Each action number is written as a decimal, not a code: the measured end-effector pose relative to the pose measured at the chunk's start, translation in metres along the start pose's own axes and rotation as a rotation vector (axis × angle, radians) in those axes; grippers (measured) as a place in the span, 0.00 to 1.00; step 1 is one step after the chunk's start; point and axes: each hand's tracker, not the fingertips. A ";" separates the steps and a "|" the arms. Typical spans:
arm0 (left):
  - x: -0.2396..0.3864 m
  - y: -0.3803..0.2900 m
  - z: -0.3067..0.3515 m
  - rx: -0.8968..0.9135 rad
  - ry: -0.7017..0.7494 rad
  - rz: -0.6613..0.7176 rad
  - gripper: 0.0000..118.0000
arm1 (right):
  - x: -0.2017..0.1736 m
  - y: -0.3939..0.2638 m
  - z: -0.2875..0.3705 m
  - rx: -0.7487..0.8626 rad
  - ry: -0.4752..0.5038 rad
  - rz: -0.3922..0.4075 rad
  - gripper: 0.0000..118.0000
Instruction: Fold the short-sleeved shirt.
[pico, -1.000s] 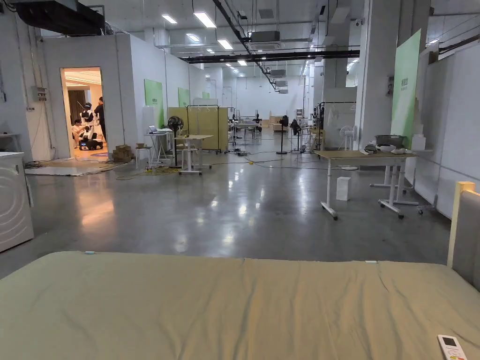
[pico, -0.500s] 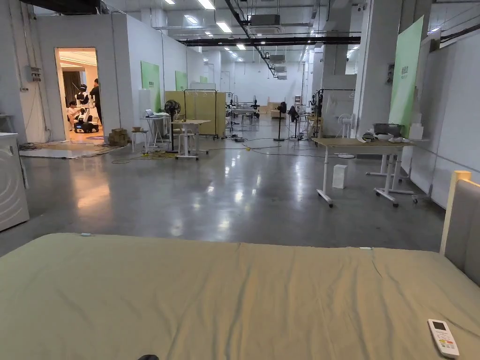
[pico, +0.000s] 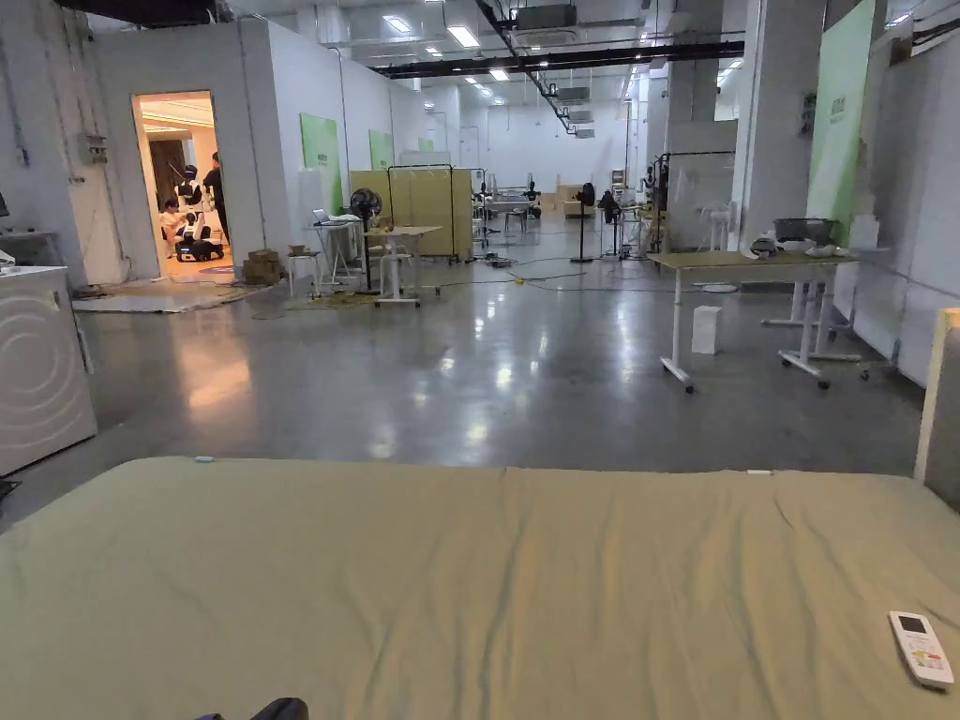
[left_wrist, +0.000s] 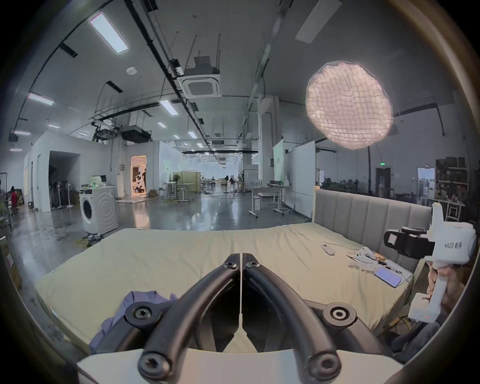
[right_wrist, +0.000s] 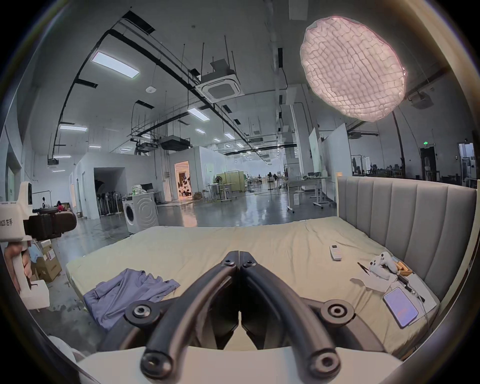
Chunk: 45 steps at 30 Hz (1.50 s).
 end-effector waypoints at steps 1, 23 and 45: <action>-0.003 0.001 0.002 -0.001 0.011 -0.001 0.00 | 0.000 -0.003 -0.002 -0.011 0.007 -0.005 0.01; -0.120 -0.117 -0.130 -0.530 0.130 0.029 0.78 | 0.024 -0.050 -0.011 -0.208 0.001 -0.093 0.01; -0.160 -0.229 -0.267 -0.912 0.175 0.018 0.05 | -0.005 -0.117 -0.048 -0.502 0.004 -0.044 0.01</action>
